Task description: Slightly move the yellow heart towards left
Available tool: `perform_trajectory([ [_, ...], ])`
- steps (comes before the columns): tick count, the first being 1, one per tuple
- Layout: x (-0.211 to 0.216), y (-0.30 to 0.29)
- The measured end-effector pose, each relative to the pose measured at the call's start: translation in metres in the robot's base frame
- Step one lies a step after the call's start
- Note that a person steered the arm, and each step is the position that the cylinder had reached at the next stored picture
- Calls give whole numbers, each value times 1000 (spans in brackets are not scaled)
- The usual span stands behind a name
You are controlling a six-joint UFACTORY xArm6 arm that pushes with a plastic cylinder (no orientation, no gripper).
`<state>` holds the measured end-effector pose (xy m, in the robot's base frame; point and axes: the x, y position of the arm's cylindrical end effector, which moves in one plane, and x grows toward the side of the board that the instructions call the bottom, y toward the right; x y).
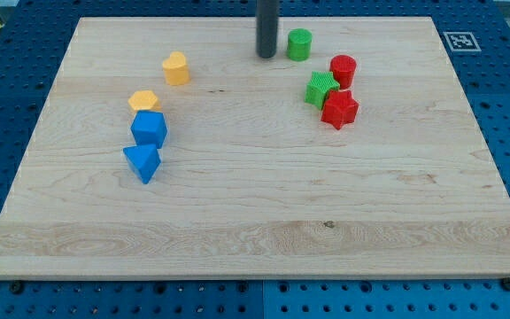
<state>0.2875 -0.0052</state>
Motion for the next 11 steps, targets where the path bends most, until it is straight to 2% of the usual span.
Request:
perform_trajectory([
  [1, 15, -57],
  [3, 40, -122],
  [4, 40, -134],
  [5, 39, -117],
  [7, -17, -97],
  [8, -64, -77],
  [9, -84, -1],
  [10, -92, 96],
  [11, -76, 171],
])
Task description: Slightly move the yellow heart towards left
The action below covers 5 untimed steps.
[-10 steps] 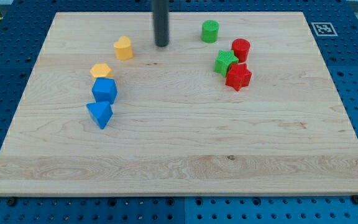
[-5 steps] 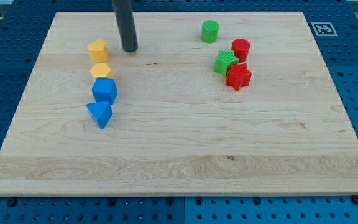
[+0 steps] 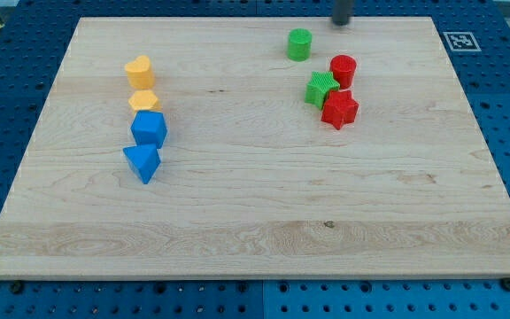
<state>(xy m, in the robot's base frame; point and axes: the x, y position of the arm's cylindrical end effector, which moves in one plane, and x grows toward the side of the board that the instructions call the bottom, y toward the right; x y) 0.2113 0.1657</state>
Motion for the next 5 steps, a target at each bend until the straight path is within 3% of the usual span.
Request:
perform_trajectory([
  [1, 54, 12],
  [4, 128, 12],
  [5, 128, 12],
])
